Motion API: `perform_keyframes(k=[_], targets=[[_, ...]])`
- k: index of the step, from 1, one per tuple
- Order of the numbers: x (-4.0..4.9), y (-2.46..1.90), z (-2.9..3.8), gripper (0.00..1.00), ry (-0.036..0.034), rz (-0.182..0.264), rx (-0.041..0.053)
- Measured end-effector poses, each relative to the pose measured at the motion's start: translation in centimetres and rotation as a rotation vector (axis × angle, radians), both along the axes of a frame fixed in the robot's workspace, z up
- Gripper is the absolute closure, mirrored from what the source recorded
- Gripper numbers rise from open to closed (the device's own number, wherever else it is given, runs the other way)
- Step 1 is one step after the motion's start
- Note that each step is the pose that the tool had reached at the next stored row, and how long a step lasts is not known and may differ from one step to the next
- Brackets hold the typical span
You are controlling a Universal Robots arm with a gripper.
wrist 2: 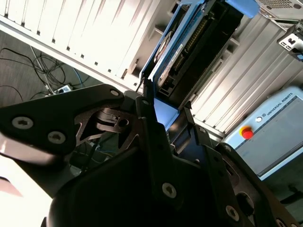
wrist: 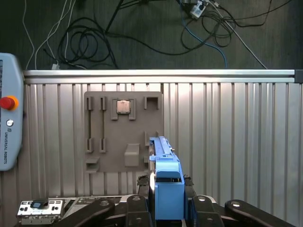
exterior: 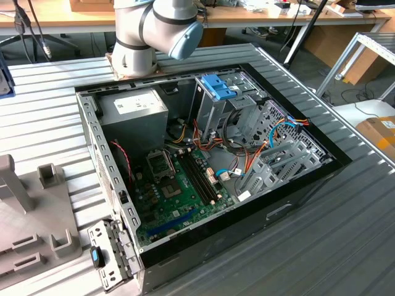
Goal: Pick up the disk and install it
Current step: 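Pick up the disk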
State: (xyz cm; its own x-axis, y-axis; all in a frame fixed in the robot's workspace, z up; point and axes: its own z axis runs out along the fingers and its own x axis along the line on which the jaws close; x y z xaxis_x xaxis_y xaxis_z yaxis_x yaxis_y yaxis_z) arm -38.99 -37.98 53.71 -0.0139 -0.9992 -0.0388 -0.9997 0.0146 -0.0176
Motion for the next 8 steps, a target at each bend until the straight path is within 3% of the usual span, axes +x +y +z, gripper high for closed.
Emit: perform_keyframes(k=[2,4,8], targets=[[0.65,0.0,-0.01,0.64,-0.0001,0.0,0.0],[2.02,0.0,0.0,0.64,0.0,0.0,0.0],[3.83,0.0,0.0,0.64,0.0,0.0,0.0]])
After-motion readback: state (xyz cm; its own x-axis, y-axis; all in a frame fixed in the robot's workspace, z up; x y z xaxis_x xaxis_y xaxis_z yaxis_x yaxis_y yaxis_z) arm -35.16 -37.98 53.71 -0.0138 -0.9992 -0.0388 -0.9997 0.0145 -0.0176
